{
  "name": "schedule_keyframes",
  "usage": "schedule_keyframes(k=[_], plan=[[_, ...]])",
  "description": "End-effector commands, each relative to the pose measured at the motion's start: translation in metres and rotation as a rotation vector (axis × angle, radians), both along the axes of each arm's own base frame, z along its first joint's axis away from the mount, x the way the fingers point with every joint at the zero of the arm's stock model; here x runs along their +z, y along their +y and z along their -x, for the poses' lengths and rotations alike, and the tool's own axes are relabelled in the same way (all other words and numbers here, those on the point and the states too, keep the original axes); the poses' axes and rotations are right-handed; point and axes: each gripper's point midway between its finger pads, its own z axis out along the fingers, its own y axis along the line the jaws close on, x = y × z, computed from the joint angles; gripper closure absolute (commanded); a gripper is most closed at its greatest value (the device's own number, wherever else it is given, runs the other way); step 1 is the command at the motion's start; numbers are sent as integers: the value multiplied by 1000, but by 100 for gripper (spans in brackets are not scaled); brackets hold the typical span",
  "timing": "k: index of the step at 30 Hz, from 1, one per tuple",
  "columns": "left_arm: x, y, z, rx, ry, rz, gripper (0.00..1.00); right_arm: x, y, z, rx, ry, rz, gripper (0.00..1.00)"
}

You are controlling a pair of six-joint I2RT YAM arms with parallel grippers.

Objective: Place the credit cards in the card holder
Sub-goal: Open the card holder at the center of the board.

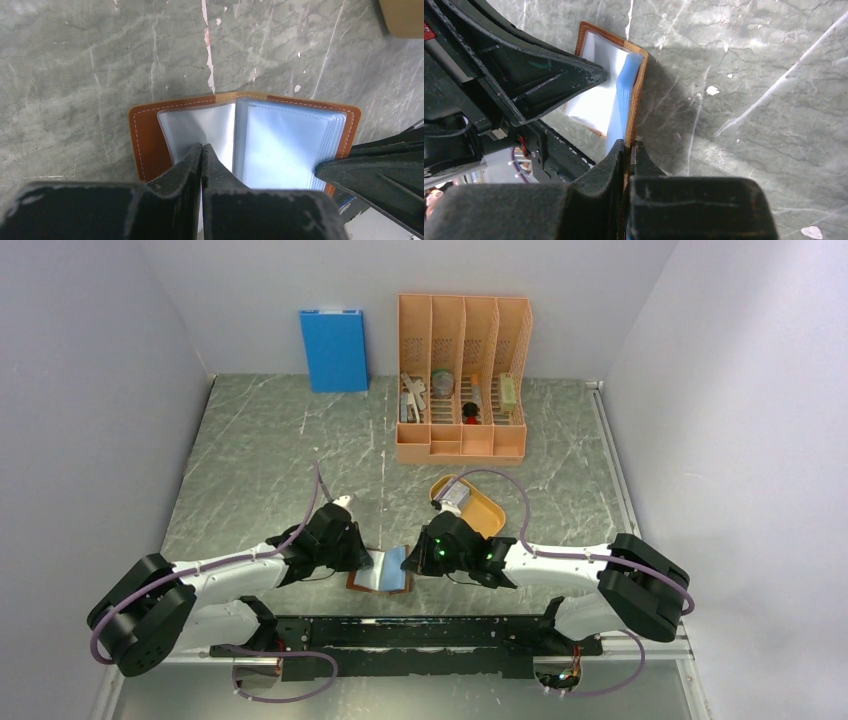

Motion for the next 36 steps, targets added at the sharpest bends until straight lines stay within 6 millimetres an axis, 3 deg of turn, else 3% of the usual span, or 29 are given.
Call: schedule_keyframes(k=[1, 4, 7, 11, 19, 26, 36], plan=[[-3, 2, 6, -15, 4, -7, 85, 3, 2, 1, 11, 7, -24, 100], [13, -7, 5, -46, -23, 53, 59, 5, 4, 0, 13, 2, -24, 100], [31, -19, 3, -79, -63, 121, 41, 5, 5, -1, 14, 1, -21, 100], [40, -29, 4, -128, -75, 165, 32, 4, 7, 0, 18, 6, -22, 100], [28, -41, 11, -204, -41, 149, 23, 6, 12, -2, 25, 5, -31, 100], [15, -43, 15, -216, -24, 105, 27, 7, 13, -2, 32, 5, -33, 100], [1, -31, 13, -175, -9, 34, 63, 6, 11, -2, 28, 3, -24, 100]])
